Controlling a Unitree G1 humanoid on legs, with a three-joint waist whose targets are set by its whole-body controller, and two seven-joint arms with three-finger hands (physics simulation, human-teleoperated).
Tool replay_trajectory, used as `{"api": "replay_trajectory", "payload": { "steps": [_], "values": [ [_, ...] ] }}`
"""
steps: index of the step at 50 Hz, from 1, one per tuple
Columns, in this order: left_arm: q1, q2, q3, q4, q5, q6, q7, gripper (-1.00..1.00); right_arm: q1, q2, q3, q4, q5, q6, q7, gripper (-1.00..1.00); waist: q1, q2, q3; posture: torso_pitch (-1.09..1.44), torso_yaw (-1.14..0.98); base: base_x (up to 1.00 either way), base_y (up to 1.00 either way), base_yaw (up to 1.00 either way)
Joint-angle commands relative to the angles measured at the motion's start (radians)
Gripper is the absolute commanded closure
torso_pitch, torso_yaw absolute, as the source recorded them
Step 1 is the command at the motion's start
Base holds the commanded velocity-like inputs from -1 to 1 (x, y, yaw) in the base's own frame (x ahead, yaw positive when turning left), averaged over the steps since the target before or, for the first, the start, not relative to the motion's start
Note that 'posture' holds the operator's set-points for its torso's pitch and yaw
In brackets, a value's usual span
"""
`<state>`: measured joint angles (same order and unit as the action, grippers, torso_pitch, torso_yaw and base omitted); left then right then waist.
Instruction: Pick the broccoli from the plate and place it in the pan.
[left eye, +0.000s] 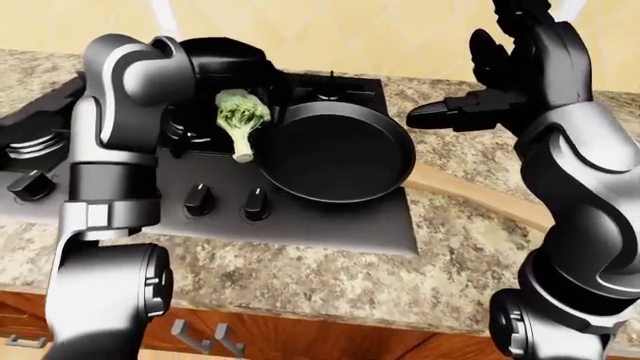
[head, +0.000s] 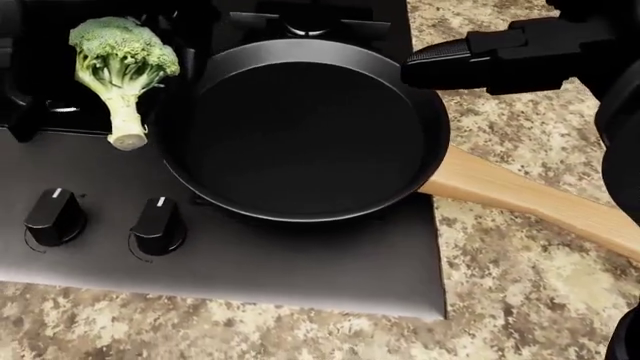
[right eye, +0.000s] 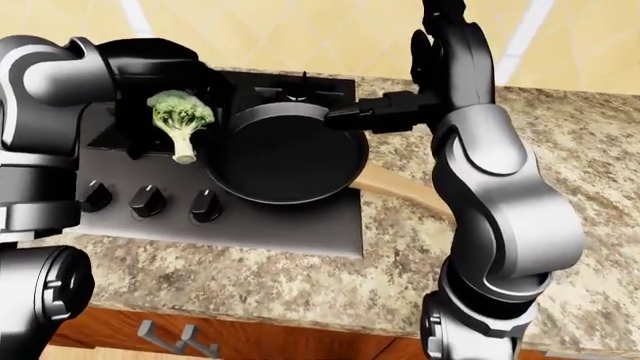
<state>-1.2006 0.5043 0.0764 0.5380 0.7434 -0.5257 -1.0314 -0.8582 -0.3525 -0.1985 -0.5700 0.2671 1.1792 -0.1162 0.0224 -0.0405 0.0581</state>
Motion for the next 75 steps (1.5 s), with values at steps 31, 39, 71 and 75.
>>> {"api": "replay_trajectory", "payload": {
  "steps": [31,39,71,75],
  "values": [
    [-0.354,-0.148,-0.078,0.521,0.131,-0.115,0.418,1.0,-0.031,-0.031,-0.044,-0.009,0.015,-0.037,-0.032,-1.0,-0.001,0.006,-0.035,0.0,0.0,0.0,0.0,0.0],
    [-0.343,-0.184,-0.088,0.554,0.146,-0.123,0.447,1.0,-0.026,-0.037,-0.045,-0.009,0.019,-0.041,-0.036,-1.0,-0.003,0.006,-0.037,0.0,0.0,0.0,0.0,0.0],
    [-0.258,-0.259,-0.111,0.554,0.148,-0.118,0.482,1.0,-0.032,-0.047,-0.056,-0.016,0.036,-0.033,-0.043,-1.0,-0.002,0.002,-0.038,0.0,0.0,0.0,0.0,0.0],
    [-0.258,-0.262,-0.112,0.566,0.159,-0.119,0.503,1.0,-0.035,-0.05,-0.059,-0.019,0.042,-0.029,-0.047,-1.0,-0.001,0.001,-0.038,0.0,0.0,0.0,0.0,0.0]
  ]
}}
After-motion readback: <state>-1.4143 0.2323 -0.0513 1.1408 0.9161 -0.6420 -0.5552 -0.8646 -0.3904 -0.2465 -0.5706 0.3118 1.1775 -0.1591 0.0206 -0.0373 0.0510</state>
